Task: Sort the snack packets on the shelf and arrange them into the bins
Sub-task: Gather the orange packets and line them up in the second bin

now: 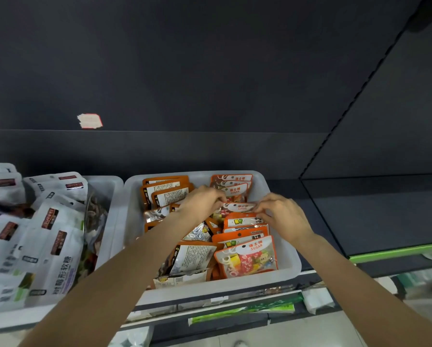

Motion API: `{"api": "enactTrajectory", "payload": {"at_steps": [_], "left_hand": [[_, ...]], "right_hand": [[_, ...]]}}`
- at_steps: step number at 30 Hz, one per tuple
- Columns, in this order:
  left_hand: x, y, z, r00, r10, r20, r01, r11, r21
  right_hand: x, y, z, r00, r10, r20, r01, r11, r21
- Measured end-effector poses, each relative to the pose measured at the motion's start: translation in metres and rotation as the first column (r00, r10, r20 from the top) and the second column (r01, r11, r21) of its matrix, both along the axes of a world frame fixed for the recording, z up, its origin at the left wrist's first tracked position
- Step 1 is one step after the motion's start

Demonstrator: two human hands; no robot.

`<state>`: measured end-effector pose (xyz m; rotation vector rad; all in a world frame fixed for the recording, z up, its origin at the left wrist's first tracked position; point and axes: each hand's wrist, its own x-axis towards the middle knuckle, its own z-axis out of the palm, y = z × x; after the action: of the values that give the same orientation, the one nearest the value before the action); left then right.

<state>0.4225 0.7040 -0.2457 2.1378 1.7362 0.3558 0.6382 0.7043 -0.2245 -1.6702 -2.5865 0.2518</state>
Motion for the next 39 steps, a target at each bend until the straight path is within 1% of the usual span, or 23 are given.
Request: {"api": "enactTrajectory", "payload": {"at_steps": [2,4,6,8,10,12,13,15,17,19,21,22,24,25,27,29,30,32,33,35,37,38,39], "left_hand": [[0.007,0.009,0.005,0.999,0.045,-0.011,-0.044,0.996,0.075],[0.013,0.016,0.009,0.997,0.081,-0.005,-0.08,0.987,0.14],[0.013,0.017,0.009,0.992,0.127,-0.006,-0.125,0.981,0.148],[0.009,0.013,0.004,0.986,0.138,-0.088,-0.127,0.984,0.127],[0.004,0.009,-0.001,0.986,0.127,-0.108,-0.113,0.985,0.128],[-0.001,0.006,0.001,0.994,0.106,-0.02,-0.102,0.985,0.14],[-0.002,0.005,0.003,0.995,0.09,0.04,-0.095,0.982,0.161],[-0.004,0.0,0.008,0.989,0.036,0.144,-0.062,0.982,0.18],[-0.003,-0.006,0.009,0.973,0.002,0.232,-0.043,0.984,0.173],[-0.001,-0.011,0.006,0.96,0.031,0.279,-0.077,0.985,0.154],[0.0,-0.011,0.004,0.944,0.099,0.315,-0.138,0.985,0.103],[0.001,-0.01,0.003,0.938,0.122,0.325,-0.15,0.987,0.064],[0.003,-0.008,0.003,0.928,0.109,0.357,-0.111,0.994,-0.014],[0.006,-0.007,0.003,0.922,0.083,0.378,-0.072,0.996,-0.043],[0.012,-0.006,0.006,0.916,0.03,0.4,0.01,0.995,-0.096],[0.019,-0.003,0.01,0.904,0.002,0.428,0.071,0.985,-0.154],[0.022,-0.002,0.013,0.895,-0.011,0.446,0.1,0.979,-0.177],[0.031,-0.001,0.018,0.894,-0.061,0.444,0.153,0.973,-0.174],[0.036,0.0,0.019,0.9,-0.082,0.427,0.164,0.974,-0.159],[0.04,0.0,0.019,0.92,-0.092,0.381,0.145,0.983,-0.111],[0.036,0.0,0.021,0.929,-0.1,0.357,0.133,0.989,-0.07],[0.032,-0.001,0.022,0.925,-0.107,0.365,0.141,0.988,-0.068],[0.025,-0.001,0.024,0.916,-0.103,0.388,0.144,0.987,-0.077]], "right_hand": [[-0.001,0.001,0.001,0.999,-0.017,0.042,0.016,1.0,0.019],[-0.003,0.003,0.004,0.997,-0.028,0.075,0.023,0.997,0.072],[-0.005,0.004,0.007,0.998,-0.041,0.048,0.033,0.988,0.153],[-0.006,0.004,0.008,0.998,-0.059,0.015,0.054,0.975,0.217],[-0.008,0.007,0.009,0.997,-0.082,0.014,0.078,0.981,0.176],[-0.014,0.01,0.007,0.994,-0.109,0.026,0.105,0.988,0.112],[-0.018,0.012,0.005,0.992,-0.123,0.022,0.12,0.987,0.107],[-0.025,0.017,0.002,0.988,-0.155,-0.011,0.155,0.978,0.137],[-0.029,0.021,0.0,0.983,-0.175,-0.056,0.183,0.963,0.2],[-0.032,0.022,0.0,0.981,-0.176,-0.079,0.19,0.945,0.266],[-0.033,0.022,0.002,0.983,-0.169,-0.074,0.183,0.939,0.291],[-0.034,0.022,0.003,0.982,-0.178,-0.065,0.189,0.942,0.277],[-0.033,0.022,0.005,0.97,-0.23,-0.077,0.241,0.956,0.17],[-0.033,0.022,0.008,0.956,-0.27,-0.114,0.281,0.956,0.089],[-0.03,0.024,0.012,0.904,-0.354,-0.238,0.346,0.935,-0.077],[-0.028,0.027,0.014,0.836,-0.414,-0.359,0.357,0.909,-0.216],[-0.028,0.027,0.015,0.784,-0.449,-0.428,0.356,0.891,-0.282],[-0.029,0.026,0.015,0.653,-0.518,-0.552,0.341,0.852,-0.396],[-0.029,0.025,0.014,0.617,-0.532,-0.579,0.331,0.844,-0.422],[-0.029,0.02,0.018,0.596,-0.535,-0.6,0.284,0.838,-0.465],[-0.028,0.015,0.021,0.566,-0.519,-0.64,0.193,0.839,-0.509],[-0.025,0.016,0.021,0.599,-0.489,-0.634,0.186,0.855,-0.484],[-0.022,0.016,0.021,0.666,-0.451,-0.595,0.214,0.879,-0.427]]}}
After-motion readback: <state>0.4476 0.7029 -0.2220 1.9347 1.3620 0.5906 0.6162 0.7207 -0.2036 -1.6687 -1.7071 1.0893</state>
